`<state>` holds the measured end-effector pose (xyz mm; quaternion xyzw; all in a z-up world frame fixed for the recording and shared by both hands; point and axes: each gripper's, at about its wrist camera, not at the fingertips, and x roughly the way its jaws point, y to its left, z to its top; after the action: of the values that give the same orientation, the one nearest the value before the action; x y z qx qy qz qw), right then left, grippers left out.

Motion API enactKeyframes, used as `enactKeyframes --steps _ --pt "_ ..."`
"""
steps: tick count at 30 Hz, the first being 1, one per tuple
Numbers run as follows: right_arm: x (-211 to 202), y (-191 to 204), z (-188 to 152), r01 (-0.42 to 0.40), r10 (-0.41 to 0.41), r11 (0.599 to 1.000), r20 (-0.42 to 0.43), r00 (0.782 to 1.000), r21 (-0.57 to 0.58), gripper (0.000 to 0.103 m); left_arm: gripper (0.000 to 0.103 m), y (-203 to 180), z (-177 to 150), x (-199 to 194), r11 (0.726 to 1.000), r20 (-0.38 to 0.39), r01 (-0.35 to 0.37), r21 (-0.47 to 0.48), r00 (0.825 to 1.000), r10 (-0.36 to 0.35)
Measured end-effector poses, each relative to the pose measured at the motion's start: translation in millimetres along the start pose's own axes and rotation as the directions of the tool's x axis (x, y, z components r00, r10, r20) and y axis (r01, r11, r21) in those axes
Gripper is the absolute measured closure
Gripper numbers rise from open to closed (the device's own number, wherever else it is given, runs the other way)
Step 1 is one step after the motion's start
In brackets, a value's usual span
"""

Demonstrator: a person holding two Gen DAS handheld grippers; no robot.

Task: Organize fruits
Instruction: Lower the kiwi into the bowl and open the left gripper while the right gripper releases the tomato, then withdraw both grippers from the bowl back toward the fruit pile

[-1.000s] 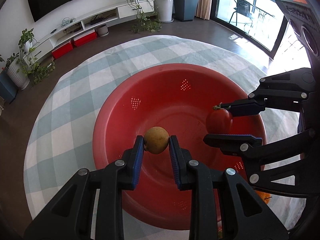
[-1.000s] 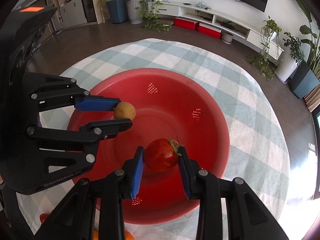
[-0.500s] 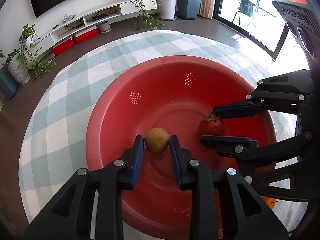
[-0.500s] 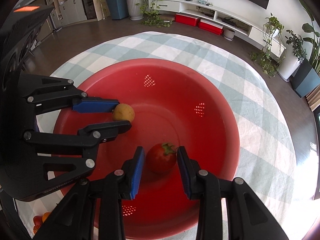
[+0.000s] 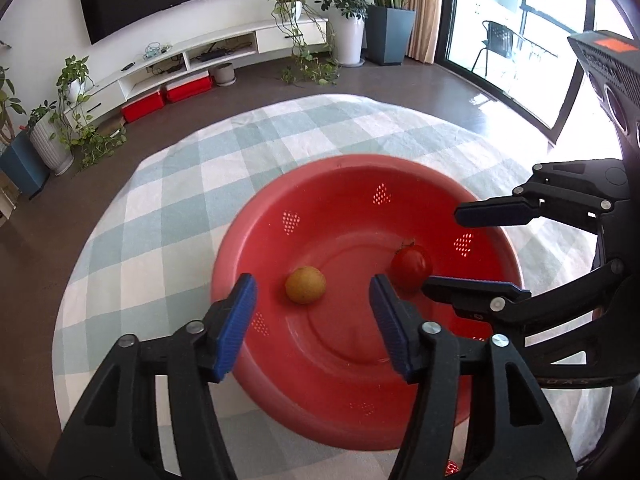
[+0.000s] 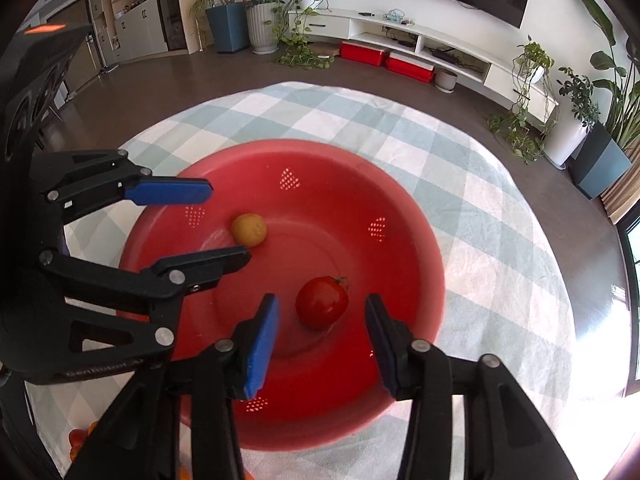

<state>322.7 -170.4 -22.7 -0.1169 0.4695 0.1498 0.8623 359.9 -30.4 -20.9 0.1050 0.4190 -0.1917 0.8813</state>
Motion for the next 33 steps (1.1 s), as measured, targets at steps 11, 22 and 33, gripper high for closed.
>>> enactKeyframes --steps 11,22,33 --pt "-124 -1 -55 -0.083 0.043 0.988 0.278 0.96 0.134 0.0 0.0 5 -58 -131 0.998 0.227 -0.036 -0.052 0.973 0.047" --pt "-115 33 -184 -0.17 0.151 0.908 0.08 0.985 0.382 0.008 0.0 -8 -183 -186 0.993 0.165 -0.008 -0.119 0.986 0.027" --pt "-114 63 -225 -0.271 0.245 0.867 0.117 0.962 0.418 0.031 0.0 -60 -213 -149 0.974 -0.011 0.087 0.208 0.996 -0.087"
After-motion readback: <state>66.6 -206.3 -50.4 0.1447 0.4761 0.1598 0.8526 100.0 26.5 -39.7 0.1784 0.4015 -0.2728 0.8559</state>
